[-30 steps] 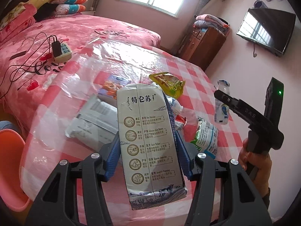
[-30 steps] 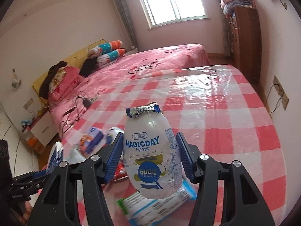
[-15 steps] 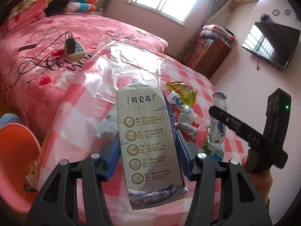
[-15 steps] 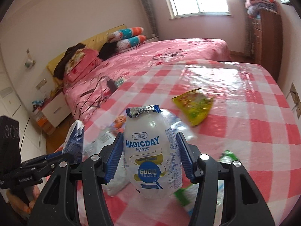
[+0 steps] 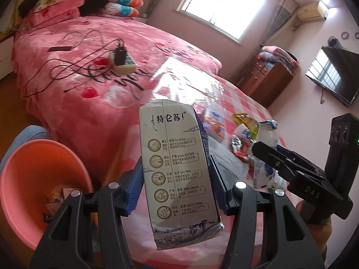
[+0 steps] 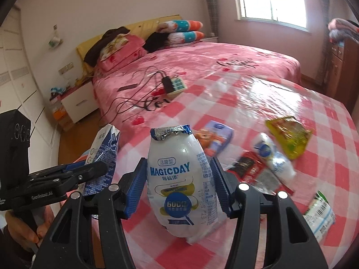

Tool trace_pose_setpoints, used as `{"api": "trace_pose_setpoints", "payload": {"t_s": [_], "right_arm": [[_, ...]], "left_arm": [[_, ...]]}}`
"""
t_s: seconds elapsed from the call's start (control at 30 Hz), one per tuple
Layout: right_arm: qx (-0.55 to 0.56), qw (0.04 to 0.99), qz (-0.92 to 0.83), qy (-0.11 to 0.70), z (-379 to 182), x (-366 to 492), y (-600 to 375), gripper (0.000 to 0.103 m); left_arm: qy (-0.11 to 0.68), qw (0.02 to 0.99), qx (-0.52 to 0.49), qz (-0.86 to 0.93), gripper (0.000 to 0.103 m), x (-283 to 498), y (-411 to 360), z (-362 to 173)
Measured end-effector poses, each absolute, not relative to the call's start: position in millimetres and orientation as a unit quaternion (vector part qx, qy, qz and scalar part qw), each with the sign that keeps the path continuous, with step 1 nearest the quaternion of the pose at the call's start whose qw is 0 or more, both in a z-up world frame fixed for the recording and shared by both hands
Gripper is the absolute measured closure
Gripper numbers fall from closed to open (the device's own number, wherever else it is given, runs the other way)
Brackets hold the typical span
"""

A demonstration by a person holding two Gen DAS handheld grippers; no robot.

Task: Collect trash
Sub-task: 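Carry the milk carton and yogurt bottle over to the pink bucket, then open both grippers to drop the carton and bottle into the bucket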

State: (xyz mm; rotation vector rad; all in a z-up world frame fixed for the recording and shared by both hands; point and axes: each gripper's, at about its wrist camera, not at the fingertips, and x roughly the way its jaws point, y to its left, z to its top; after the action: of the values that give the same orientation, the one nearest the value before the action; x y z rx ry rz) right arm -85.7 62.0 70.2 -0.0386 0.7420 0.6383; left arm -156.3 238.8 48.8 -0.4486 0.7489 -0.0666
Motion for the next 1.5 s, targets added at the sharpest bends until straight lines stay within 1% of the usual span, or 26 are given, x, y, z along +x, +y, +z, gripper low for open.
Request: {"api": "trace_pose_setpoints", "payload": {"t_s": [0.53,0.97,1.33,1.37,1.4,1.43,1.5], "right_arm": [[-0.095,0.854,0.373,0.351,69,-104,167,0.046],[-0.157,0.811,0.432,0.361,49,-132,254,0.046],[-0.201,0.778,0.458,0.381,19,-152,306,0.045],[-0.201,0.776,0.457,0.386,15,-151,309,0.039],[-0.199,0.775,0.455,0.392,11,-150,310,0.027],[-0.192,0.773,0.456,0.398,9,-148,309,0.022],[-0.177,0.771,0.458,0.404,7,-145,306,0.021]], "left_arm": [[0.356,0.898,-0.252,0.062,0.047,-193,329,29],[0.369,0.875,-0.288,0.126,0.047,-222,386,-8],[0.388,0.851,-0.315,0.16,0.046,-236,414,-42],[0.395,0.846,-0.315,0.168,0.045,-236,416,-46],[0.398,0.844,-0.316,0.173,0.041,-236,417,-49],[0.399,0.842,-0.317,0.176,0.034,-237,419,-51],[0.401,0.839,-0.318,0.186,0.026,-239,423,-53]]}}
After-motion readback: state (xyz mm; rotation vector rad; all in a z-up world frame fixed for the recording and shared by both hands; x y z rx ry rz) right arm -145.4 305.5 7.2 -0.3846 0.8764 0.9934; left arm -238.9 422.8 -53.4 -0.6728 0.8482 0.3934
